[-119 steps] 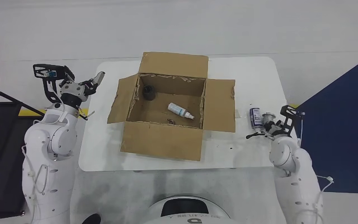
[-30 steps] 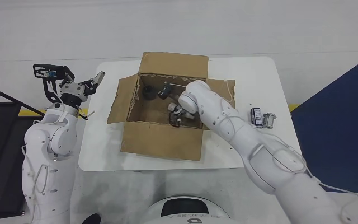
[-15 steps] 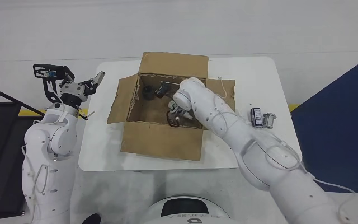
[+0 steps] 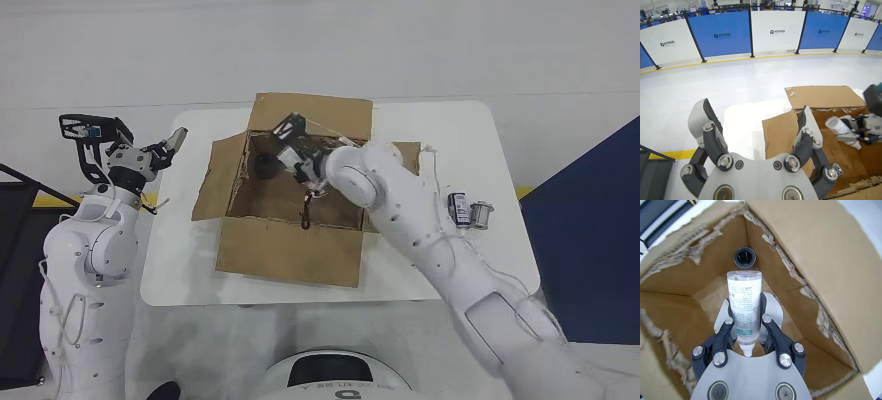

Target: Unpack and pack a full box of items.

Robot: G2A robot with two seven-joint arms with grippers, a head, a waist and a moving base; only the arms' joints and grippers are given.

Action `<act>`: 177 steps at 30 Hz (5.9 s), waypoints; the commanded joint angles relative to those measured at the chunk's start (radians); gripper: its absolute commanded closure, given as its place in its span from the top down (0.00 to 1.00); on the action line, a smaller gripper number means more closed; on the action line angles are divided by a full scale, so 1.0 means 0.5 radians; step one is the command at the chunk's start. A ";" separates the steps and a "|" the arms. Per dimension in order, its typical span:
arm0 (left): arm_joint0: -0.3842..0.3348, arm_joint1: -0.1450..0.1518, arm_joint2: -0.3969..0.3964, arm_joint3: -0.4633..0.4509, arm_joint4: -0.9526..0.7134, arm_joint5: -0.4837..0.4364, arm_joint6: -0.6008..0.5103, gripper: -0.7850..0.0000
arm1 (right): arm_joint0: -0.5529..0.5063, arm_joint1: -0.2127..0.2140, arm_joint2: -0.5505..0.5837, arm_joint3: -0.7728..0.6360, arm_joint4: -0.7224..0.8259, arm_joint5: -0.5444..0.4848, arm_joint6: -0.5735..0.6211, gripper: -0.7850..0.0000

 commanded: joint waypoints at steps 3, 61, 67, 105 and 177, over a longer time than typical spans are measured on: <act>0.000 0.000 0.000 0.000 0.000 0.000 0.000 1.00 | -0.479 0.091 0.369 -0.712 -0.028 0.017 -0.231 0.00; 0.000 0.000 0.000 0.000 0.000 0.000 0.000 1.00 | -1.522 0.220 2.006 -0.578 0.615 1.423 -0.355 0.43; 0.000 0.000 0.000 0.000 0.000 0.000 0.000 1.00 | -1.519 0.225 2.008 -0.568 0.651 1.416 -0.378 0.48; 0.000 0.000 0.000 0.000 0.000 0.000 0.000 1.00 | -1.547 0.252 1.990 -0.677 0.809 1.411 -0.560 0.84; 0.000 0.000 0.000 0.000 0.000 0.000 0.000 1.00 | 0.180 0.182 0.049 -0.085 0.752 -0.188 0.598 1.00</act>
